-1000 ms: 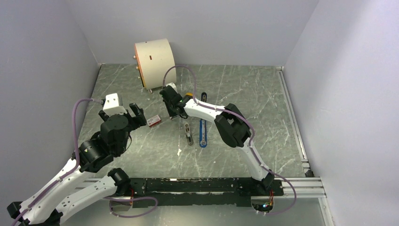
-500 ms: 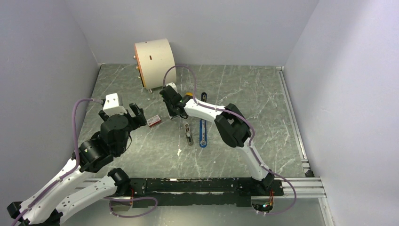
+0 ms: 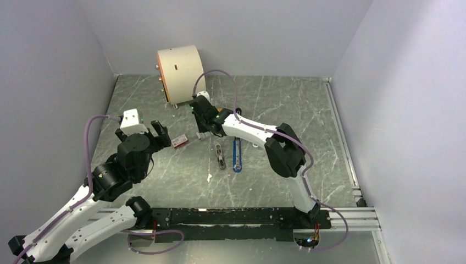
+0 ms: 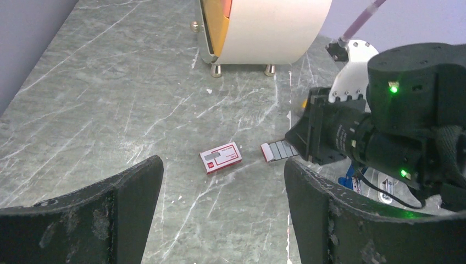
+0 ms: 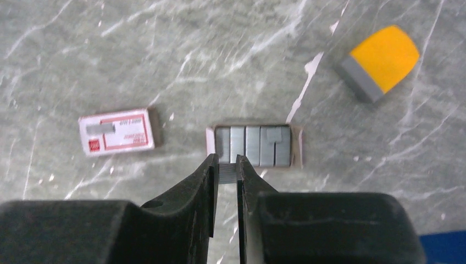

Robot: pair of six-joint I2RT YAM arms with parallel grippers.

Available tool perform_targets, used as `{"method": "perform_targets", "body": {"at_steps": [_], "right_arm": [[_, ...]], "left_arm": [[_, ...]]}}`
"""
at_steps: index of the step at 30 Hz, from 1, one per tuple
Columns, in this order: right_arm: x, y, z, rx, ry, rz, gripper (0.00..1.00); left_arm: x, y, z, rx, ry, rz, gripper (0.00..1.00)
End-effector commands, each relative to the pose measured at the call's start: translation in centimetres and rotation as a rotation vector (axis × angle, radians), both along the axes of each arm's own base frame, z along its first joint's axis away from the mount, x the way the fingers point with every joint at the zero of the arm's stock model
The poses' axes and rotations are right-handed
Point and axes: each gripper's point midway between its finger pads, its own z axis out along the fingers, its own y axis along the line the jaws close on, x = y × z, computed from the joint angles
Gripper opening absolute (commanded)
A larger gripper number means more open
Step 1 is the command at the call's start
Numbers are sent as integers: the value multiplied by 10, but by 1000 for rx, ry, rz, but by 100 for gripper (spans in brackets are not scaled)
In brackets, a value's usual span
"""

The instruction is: Load the staples into the stapler

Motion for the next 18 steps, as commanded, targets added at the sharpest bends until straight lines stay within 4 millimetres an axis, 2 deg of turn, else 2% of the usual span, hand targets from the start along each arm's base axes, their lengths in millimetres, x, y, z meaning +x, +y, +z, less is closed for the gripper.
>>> {"method": "perform_targets", "body": {"at_steps": [1,10,14,18], "right_arm": [[-34,2,8,24,25,17,20],[-108,-9,-23,-50,108,61,20],[-131,-13,-40,-91,150,74,20],[-141,-17,-52,-120,173,79,20]], "left_arm": [[1,5,5,-5,-20,22,86],[0,4,5,-7,-22,18,85],[0,5,6,-9,-23,21,85],[0,5,5,-9,-23,23,85]]}}
